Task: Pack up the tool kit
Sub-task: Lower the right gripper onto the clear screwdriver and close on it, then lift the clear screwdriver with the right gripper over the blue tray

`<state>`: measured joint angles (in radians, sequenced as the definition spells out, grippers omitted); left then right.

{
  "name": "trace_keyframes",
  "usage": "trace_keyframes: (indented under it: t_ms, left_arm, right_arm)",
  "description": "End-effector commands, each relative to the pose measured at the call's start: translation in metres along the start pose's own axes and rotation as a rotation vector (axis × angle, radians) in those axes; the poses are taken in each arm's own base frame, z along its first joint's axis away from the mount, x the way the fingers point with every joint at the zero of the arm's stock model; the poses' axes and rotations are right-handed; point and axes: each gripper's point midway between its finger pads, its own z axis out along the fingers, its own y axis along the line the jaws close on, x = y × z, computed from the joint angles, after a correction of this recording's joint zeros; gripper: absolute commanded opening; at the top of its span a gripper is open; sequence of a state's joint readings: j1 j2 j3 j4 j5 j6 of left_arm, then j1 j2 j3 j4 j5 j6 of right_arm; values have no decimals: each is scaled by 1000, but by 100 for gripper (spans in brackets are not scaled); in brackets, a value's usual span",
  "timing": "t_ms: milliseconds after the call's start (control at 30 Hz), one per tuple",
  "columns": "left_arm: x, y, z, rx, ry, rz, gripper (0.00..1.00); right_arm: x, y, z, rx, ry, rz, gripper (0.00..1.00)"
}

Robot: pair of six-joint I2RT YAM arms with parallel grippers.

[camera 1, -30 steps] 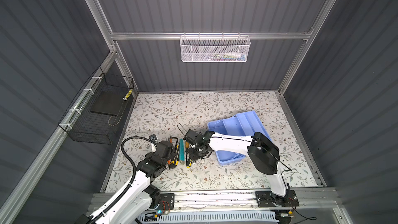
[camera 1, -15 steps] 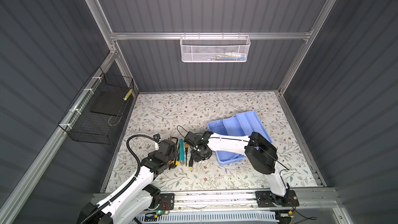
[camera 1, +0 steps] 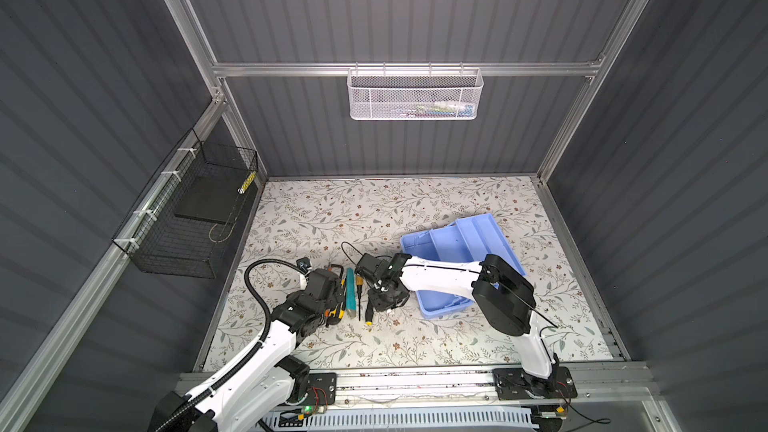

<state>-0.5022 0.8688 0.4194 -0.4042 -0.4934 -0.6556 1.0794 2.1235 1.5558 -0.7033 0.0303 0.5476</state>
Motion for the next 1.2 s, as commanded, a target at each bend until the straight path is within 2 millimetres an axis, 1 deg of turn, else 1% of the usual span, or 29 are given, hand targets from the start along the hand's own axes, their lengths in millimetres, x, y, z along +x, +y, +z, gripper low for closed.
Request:
trace_keyframes:
  t_ms: [0, 133, 200, 333, 500, 700, 800, 867, 933, 1067, 1133, 1167]
  left_arm:
    - [-7, -5, -2, 16, -4, 14, 99]
    - [-6, -8, 0, 20, 7, 25, 100]
    - [-5, -8, 1, 18, 13, 30, 99]
    - [-5, -8, 1, 16, 12, 28, 99]
    - [-6, -7, 0, 18, 7, 25, 99]
    - [-5, -9, 2, 17, 17, 34, 99]
    - [-5, -9, 1, 20, 15, 33, 100]
    - [-5, -9, 1, 20, 16, 33, 99]
    - [-5, -9, 1, 19, 14, 32, 99]
    - [-5, -9, 1, 21, 14, 32, 99]
    - [-6, -9, 1, 23, 12, 31, 99]
    - [-5, -9, 1, 23, 12, 31, 99]
  right_arm:
    - [0, -7, 1, 17, -1, 2, 18]
    - [-10, 0, -9, -22, -36, -26, 13]
    - [-14, 0, -15, -24, -46, -39, 11]
    - [-23, -8, -34, -10, -80, -48, 9]
    - [-31, -18, -61, -38, -130, -33, 6]
    - [-32, -28, -91, -86, -175, -64, 4]
    - [-32, -39, -110, -137, -200, -38, 3]
    - [-33, -38, -120, -190, -226, -57, 2]
    - [-32, -37, -119, -203, -221, -55, 0]
    - [-28, -24, -100, -260, -166, -39, 0]
    - [-28, -23, -94, -263, -153, -26, 0]
    - [-28, -23, -94, -263, -154, -25, 0]
